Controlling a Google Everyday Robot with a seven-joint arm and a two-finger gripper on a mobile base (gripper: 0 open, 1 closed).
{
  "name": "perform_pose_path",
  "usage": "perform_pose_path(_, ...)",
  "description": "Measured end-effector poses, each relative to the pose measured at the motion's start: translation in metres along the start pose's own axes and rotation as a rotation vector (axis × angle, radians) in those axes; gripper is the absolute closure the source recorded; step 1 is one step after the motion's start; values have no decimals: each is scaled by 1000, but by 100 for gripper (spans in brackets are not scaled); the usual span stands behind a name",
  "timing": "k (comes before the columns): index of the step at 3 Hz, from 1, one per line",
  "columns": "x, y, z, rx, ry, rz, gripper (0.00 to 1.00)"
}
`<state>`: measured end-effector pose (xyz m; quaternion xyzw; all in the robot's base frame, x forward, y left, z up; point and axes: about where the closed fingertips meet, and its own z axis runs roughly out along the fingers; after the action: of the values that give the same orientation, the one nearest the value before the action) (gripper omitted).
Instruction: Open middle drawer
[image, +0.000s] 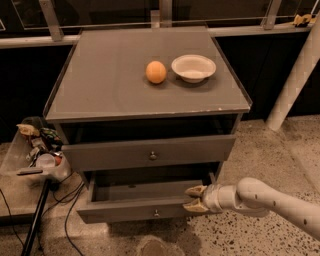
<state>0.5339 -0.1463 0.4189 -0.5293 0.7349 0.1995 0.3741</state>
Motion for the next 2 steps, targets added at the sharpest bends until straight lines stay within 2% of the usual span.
perform_pose_path(1, 0, 0, 0, 0, 0, 0, 83)
perform_pose_path(2, 0, 0, 0, 0, 0, 0, 59)
